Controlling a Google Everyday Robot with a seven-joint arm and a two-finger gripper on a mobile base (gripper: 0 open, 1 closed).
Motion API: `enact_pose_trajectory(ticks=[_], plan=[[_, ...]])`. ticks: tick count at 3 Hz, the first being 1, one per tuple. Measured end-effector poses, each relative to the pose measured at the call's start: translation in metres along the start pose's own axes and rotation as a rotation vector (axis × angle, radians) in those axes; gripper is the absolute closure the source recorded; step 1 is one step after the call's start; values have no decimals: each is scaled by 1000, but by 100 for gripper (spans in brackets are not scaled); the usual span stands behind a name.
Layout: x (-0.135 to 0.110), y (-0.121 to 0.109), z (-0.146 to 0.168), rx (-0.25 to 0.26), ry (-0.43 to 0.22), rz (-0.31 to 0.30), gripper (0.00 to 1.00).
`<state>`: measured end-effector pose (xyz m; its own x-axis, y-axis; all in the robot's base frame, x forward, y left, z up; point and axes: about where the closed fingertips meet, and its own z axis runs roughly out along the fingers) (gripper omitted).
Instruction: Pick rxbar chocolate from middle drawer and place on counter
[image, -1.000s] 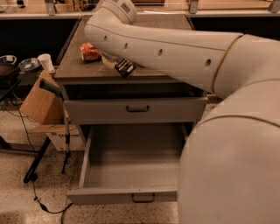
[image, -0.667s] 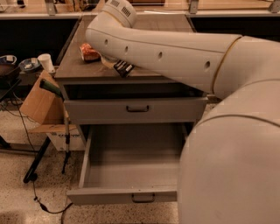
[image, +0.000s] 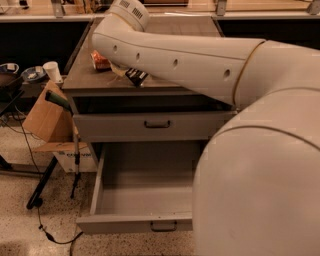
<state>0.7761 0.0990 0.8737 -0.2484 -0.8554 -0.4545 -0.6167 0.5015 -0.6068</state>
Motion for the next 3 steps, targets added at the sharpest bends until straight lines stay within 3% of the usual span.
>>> enact_pose_trajectory(ticks=[3], plan=[[-13,3,10,-16,11,-27,35]])
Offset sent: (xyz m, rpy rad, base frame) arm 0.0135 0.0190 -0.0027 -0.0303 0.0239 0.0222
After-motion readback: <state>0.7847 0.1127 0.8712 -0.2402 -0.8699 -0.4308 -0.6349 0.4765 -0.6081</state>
